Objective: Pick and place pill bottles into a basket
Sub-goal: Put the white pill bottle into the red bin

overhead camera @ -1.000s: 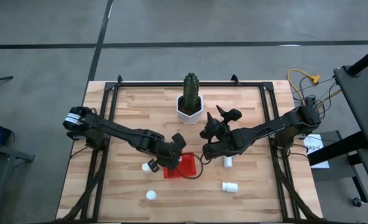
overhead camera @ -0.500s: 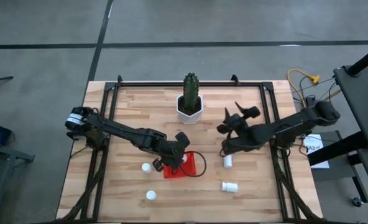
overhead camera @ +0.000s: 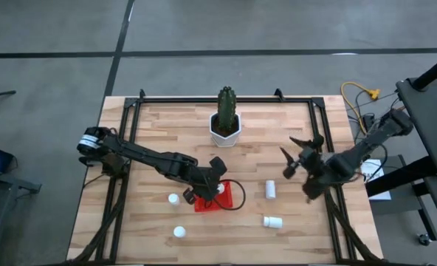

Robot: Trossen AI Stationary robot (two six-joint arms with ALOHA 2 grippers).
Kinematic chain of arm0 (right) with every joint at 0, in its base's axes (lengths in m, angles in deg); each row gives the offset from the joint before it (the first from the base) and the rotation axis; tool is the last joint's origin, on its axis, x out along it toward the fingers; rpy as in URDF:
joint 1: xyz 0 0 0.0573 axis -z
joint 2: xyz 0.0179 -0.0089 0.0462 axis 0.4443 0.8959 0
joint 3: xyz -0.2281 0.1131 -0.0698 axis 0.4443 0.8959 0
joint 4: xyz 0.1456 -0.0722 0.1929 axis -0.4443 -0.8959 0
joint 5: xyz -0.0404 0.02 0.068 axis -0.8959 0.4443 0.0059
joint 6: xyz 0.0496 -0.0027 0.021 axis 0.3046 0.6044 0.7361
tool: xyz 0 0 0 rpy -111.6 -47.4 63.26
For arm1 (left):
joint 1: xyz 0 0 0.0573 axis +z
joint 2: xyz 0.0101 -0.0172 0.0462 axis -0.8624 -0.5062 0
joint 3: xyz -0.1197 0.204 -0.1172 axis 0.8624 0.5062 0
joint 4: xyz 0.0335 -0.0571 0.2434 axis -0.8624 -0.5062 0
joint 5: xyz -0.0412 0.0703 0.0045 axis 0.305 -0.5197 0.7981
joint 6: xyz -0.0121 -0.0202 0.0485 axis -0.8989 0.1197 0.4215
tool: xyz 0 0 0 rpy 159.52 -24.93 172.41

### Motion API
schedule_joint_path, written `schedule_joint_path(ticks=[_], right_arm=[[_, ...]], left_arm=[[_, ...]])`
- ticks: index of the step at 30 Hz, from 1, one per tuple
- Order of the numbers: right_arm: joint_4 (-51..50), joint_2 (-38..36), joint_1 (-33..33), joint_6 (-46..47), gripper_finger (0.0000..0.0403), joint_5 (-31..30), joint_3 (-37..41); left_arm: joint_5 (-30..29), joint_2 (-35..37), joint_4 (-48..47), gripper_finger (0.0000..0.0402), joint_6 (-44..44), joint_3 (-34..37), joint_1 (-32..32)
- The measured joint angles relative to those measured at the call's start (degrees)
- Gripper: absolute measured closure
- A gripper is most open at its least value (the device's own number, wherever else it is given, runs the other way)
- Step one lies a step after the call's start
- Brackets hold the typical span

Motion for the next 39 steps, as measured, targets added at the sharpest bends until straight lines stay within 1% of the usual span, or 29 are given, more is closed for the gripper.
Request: schedule_joint_path(ticks=[3,6,7,8,10,11,12,13,14,16,18,21,24,26,32,39], right_arm=[[11.46,-4.88,-4.91,-8.00,0.0172,1.81,3.80],[32.67,-8.57,-6.74,-24.97,0.0172,2.48,9.42],[40.64,-9.72,-6.53,-31.83,0.0172,5.51,11.51],[49.11,-10.73,-5.97,-39.12,0.0172,10.62,13.72],[67.05,-12.41,-4.15,-53.64,0.0172,23.17,18.72],[75.91,-13.11,-3.18,-59.34,0.0172,29.48,21.16],[82.93,-13.78,-2.19,-63.65,0.0172,35.50,23.23],[87.68,-14.71,-1.26,-66.35,0.0172,40.28,25.15],[90.02,-15.73,-0.26,-67.60,0.0172,43.81,26.79],[89.62,-17.87,2.18,-67.04,0.0172,47.80,28.69],[85.09,-20.43,5.06,-62.48,0.0172,51.27,29.89],[79.33,-23.16,10.78,-55.39,0.0172,60.28,30.95],[78.29,-24.12,16.42,-51.90,0.0172,68.46,31.79],[78.40,-24.26,19.08,-51.85,0.0172,71.38,32.14],[78.21,-24.16,22.91,-53.75,0.0172,71.85,34.29],[77.31,-24.10,23.12,-56.60,0.0177,71.43,34.39]], left_arm=[[0.00,0.01,0.01,0.0252,0.01,-0.10,0.01],[0.00,0.02,-0.03,0.0252,0.39,-0.13,0.06],[0.00,0.02,0.01,0.0252,0.39,-0.23,0.10],[0.00,0.02,0.02,0.0252,0.39,-0.31,0.10],[-0.01,0.03,0.04,0.0252,0.40,-0.34,0.12],[0.00,0.04,0.04,0.0252,0.39,-0.34,0.12],[0.00,0.04,0.02,0.0252,0.39,-0.34,0.12],[-0.02,0.03,0.00,0.0252,0.37,-0.34,0.13],[0.00,0.04,0.00,0.0252,0.37,-0.34,0.14],[0.00,0.04,0.00,0.0252,0.37,-0.34,0.14],[0.00,0.04,-0.01,0.0252,0.37,-0.34,0.14],[0.00,0.04,0.01,0.0252,0.38,-0.34,0.20],[-0.02,0.04,-0.02,0.0252,0.37,-0.41,0.21],[-0.02,0.04,0.24,0.0252,0.33,-0.45,0.21],[0.12,-0.54,0.45,0.0252,-0.06,-0.12,0.24],[1.73,-3.13,1.80,0.0252,0.58,-0.94,0.23]])
